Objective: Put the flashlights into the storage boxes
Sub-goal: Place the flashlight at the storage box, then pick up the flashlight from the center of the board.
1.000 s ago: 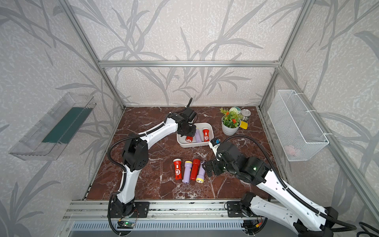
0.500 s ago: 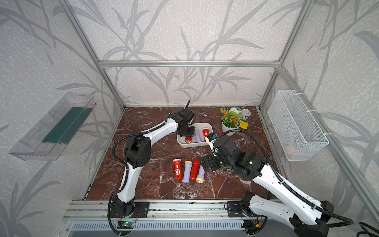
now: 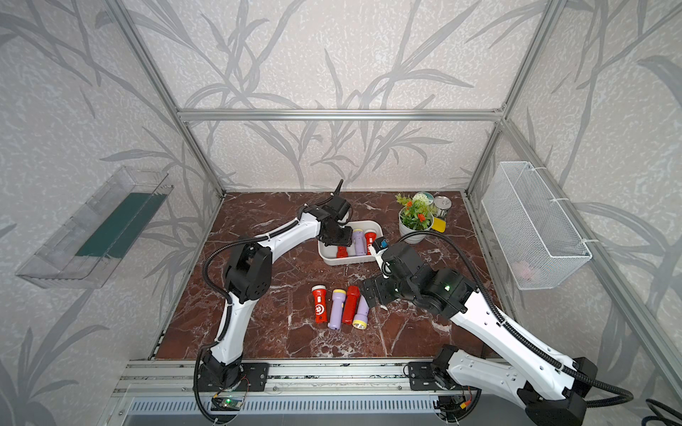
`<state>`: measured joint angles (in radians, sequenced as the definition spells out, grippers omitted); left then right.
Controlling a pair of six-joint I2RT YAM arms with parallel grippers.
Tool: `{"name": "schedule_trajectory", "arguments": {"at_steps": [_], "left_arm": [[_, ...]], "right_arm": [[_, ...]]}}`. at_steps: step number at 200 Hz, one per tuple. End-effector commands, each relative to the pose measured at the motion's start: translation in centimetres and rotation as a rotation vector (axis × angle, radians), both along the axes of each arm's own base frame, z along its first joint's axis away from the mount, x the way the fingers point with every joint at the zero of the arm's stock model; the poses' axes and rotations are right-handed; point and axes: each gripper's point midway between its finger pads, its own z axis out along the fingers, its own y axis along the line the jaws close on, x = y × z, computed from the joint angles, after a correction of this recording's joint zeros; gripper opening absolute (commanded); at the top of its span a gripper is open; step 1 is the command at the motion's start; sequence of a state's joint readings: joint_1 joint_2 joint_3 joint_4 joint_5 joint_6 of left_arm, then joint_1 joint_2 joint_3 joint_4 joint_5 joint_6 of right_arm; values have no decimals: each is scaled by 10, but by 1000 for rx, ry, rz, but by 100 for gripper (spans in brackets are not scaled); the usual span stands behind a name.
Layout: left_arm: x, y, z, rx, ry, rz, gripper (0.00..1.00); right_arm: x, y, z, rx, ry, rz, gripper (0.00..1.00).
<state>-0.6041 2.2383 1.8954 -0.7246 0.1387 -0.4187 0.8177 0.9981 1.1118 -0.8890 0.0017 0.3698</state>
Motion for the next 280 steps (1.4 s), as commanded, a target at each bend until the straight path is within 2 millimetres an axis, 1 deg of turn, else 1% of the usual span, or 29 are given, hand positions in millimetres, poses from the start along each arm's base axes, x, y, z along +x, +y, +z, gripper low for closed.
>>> {"name": "schedule_trajectory", "arguments": {"at_steps": [1,33,47,58,96,129,151,174,189,207,226,243,280], "left_arm": [[-3,2,9,-6,-5,-7,54],[-13,9,34,-20,-47,-6,54],[-19,13,48,-34,-72,-6,54],[-26,19,65,-38,-108,-3,55],[-62,44,100,-80,-190,7,61],[-104,67,112,-102,-217,26,64],[-134,86,107,-99,-206,49,66],[-165,106,92,-96,-187,84,67],[-182,116,83,-105,-174,103,68],[-198,126,74,-111,-164,122,68],[-210,131,67,-116,-157,133,69],[-216,132,61,-126,-152,136,69],[-221,122,46,-130,-131,122,69]], "right_arm": [[-1,-7,0,-16,-3,-14,99],[0,-10,-17,-28,29,-39,99],[1,-11,-25,-29,54,-58,99],[1,-11,-31,-29,72,-68,99],[4,-12,-43,-19,78,-94,99],[8,-9,-53,-40,103,-93,99],[9,-1,-58,-32,125,-79,99],[10,2,-64,-34,148,-75,99],[9,4,-66,-30,154,-71,99],[8,6,-65,-18,158,-65,99],[4,11,-62,9,173,-40,99],[-3,14,-60,32,194,-15,99],[-21,18,-64,38,224,24,99]]}}
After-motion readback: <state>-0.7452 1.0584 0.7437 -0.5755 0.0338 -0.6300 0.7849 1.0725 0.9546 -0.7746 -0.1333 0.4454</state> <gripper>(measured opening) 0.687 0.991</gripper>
